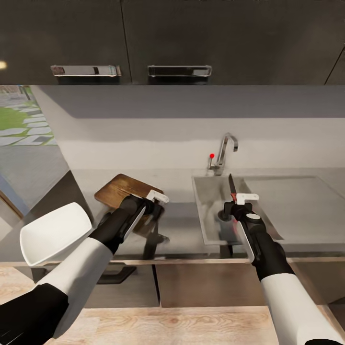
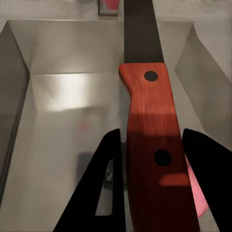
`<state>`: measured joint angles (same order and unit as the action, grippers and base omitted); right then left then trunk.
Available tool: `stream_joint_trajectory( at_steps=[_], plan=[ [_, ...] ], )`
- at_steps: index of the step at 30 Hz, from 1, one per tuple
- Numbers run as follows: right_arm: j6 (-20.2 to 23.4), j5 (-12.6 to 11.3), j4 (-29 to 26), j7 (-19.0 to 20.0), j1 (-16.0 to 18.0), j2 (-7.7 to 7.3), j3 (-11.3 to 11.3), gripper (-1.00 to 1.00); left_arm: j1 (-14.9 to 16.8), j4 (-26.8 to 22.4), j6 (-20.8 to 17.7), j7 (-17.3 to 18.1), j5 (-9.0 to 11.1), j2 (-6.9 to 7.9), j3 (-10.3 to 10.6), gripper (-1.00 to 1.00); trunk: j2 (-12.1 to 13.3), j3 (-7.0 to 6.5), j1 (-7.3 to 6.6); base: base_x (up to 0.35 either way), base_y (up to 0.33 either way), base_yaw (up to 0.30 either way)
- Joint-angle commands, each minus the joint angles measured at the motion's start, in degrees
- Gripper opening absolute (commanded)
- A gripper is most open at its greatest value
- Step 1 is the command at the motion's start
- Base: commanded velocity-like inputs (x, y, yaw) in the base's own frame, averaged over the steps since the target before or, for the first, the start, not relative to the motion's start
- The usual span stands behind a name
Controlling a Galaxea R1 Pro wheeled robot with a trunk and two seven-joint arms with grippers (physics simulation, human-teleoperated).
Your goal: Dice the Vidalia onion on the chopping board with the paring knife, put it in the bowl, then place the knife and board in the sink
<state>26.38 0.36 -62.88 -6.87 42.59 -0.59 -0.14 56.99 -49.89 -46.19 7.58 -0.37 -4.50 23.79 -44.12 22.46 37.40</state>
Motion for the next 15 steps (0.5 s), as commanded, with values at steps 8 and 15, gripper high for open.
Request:
stream_joint_trajectory(
  at_steps=[8,15],
  plan=[
    [0.36,0.01,-0.50,-0.16,0.03,-0.02,0.06,-1.00,0.05,0.05,-0.36,-2.14,0.37,-1.25,-0.21,-1.00,-0.05,-0.66,0.03,0.031,-0.014,0.000],
    [0.43,0.06,-0.83,-0.16,0.03,-0.02,0.09,-1.00,0.05,0.34,-0.39,-2.21,0.75,-1.89,-0.83,-1.00,-0.05,-1.08,0.03,0.000,0.000,0.000]
  ],
)
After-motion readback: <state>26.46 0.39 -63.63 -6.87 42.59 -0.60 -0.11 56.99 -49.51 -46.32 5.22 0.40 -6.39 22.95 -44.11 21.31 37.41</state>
